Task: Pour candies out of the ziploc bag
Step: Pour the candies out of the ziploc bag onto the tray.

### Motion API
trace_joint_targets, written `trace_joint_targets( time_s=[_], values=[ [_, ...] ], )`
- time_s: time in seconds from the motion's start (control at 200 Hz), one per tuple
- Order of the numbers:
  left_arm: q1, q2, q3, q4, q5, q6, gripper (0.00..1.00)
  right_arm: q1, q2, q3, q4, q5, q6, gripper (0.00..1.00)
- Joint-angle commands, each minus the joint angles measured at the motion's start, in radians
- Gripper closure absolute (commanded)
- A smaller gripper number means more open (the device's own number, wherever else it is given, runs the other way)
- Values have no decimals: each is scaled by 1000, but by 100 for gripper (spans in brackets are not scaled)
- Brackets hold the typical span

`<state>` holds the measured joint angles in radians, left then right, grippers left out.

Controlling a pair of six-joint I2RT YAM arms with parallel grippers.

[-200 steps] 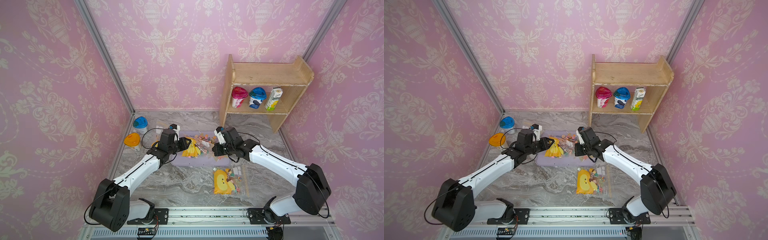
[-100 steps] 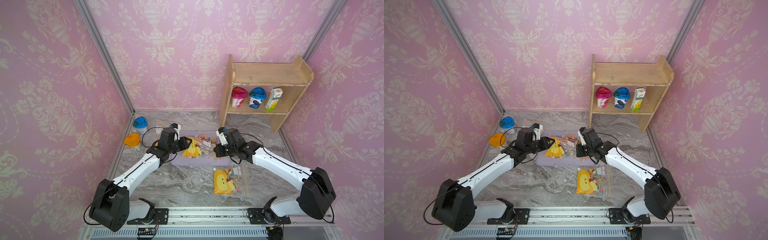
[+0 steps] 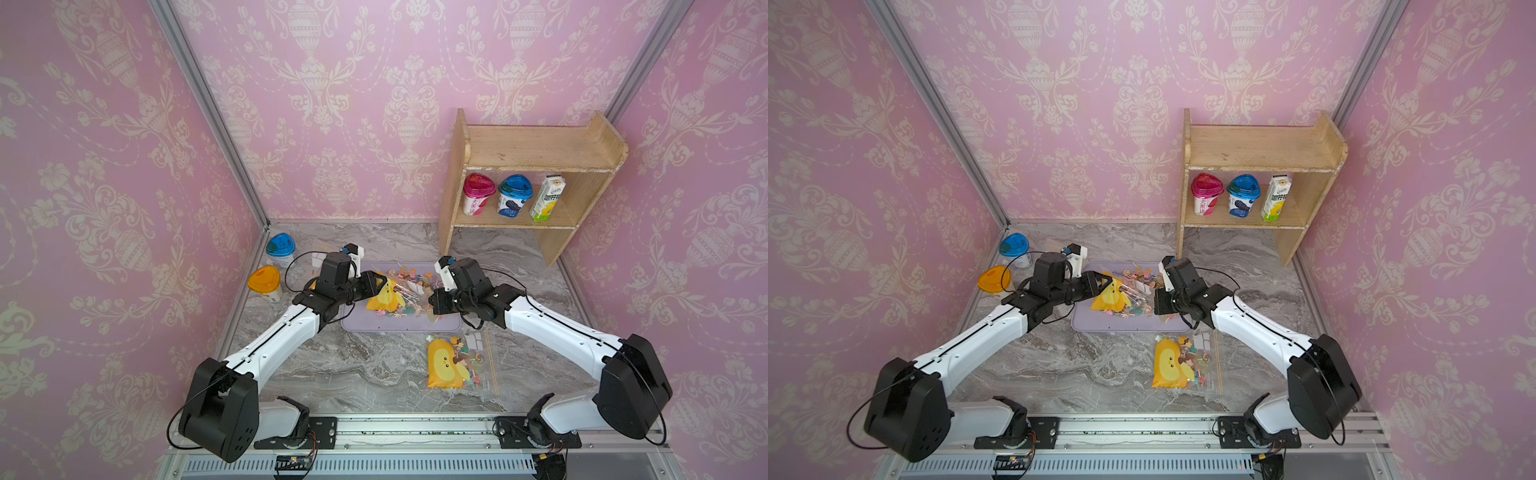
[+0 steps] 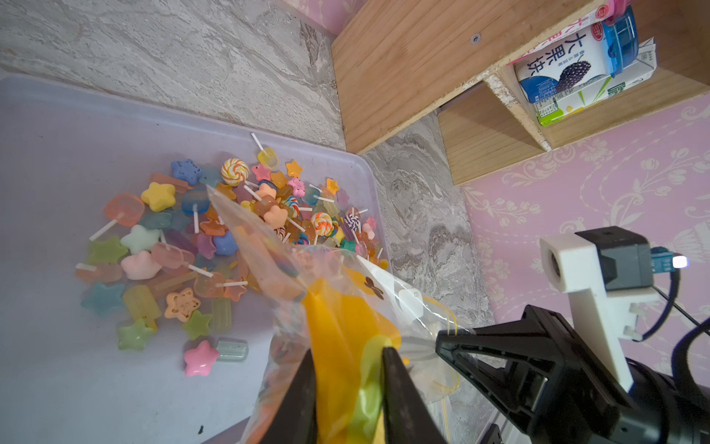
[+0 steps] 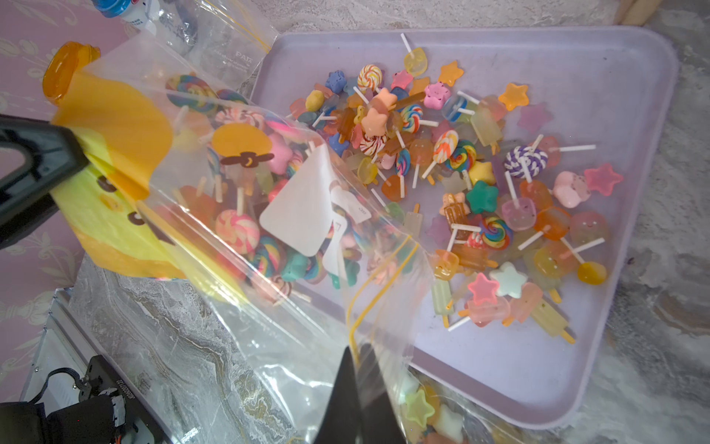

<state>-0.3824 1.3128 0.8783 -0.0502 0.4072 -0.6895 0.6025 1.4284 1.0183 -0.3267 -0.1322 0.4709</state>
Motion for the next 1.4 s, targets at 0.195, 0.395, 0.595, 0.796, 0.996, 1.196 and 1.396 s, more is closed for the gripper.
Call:
trace_joint_targets(
  time_s=[0.195,0.395,0.595,0.796,0.996,1.196,1.396],
  values=[
    [12,-9,78,44,-21,14,100,-12,-43,-28,-47,21,9,98],
    [13,-26,93,35,-23,11,100,-12,-43,-30,-44,16,10,98],
    [12,-50,95,23,-35,13,100,-14,3,-38,-21,-8,20,98],
    [13,-69,106,0,-42,22,100,-14,5,-43,-6,-12,26,98],
    [12,-82,127,-11,-51,29,100,-14,10,-42,-11,-5,20,98],
    [12,-77,119,-6,-49,28,100,-13,18,-50,-7,-10,27,97],
    [12,-81,114,-8,-57,31,100,-14,36,-43,-17,-21,23,97]
  ],
)
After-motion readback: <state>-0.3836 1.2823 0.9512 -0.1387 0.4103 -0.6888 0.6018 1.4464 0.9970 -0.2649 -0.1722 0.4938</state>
